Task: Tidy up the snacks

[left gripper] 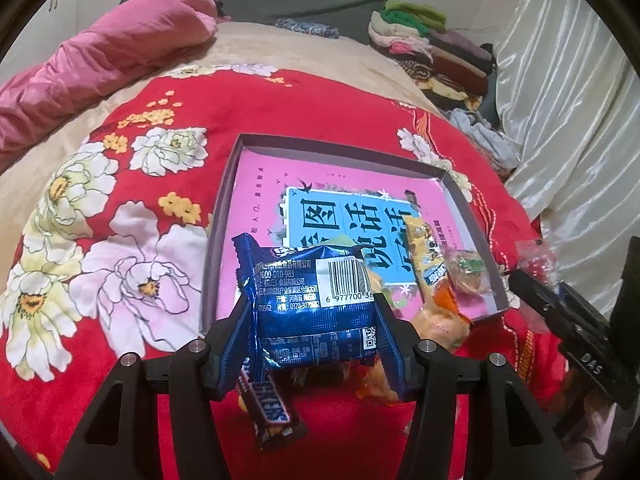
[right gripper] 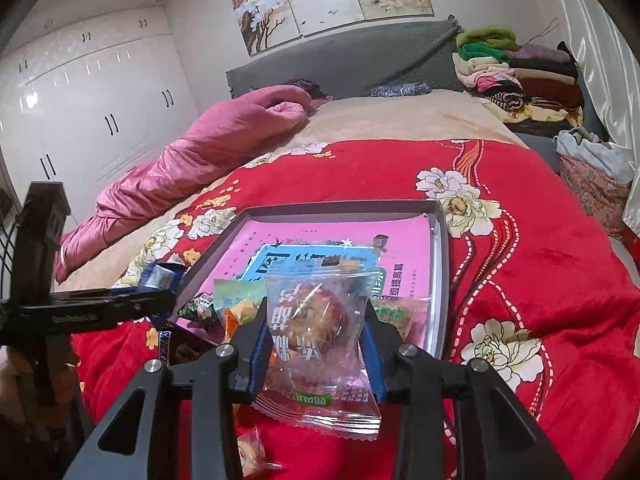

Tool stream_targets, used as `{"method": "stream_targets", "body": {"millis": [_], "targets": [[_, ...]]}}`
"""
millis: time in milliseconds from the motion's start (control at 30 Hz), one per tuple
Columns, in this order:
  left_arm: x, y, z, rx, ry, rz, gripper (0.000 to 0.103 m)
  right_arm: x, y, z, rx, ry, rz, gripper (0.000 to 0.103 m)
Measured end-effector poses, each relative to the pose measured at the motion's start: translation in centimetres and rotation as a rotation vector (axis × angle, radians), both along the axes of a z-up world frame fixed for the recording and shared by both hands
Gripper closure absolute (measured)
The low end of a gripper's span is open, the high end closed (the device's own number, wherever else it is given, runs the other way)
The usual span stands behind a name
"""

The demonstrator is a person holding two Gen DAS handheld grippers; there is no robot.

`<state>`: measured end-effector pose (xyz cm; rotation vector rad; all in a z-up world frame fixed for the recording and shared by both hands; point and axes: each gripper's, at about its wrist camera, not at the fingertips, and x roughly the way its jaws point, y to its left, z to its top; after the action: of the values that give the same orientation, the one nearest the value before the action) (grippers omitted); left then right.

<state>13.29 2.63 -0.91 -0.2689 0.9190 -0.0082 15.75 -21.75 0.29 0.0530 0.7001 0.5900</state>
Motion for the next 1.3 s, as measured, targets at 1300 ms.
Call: {"method": "stream_targets", "body": {"millis": [1300], "targets": [[4.1,-2.9,-4.1,0.051,0.052,-0.047,0.044,1.9,-0.5,-0.7,0.033,0.041,-0.049,0.063]]}}
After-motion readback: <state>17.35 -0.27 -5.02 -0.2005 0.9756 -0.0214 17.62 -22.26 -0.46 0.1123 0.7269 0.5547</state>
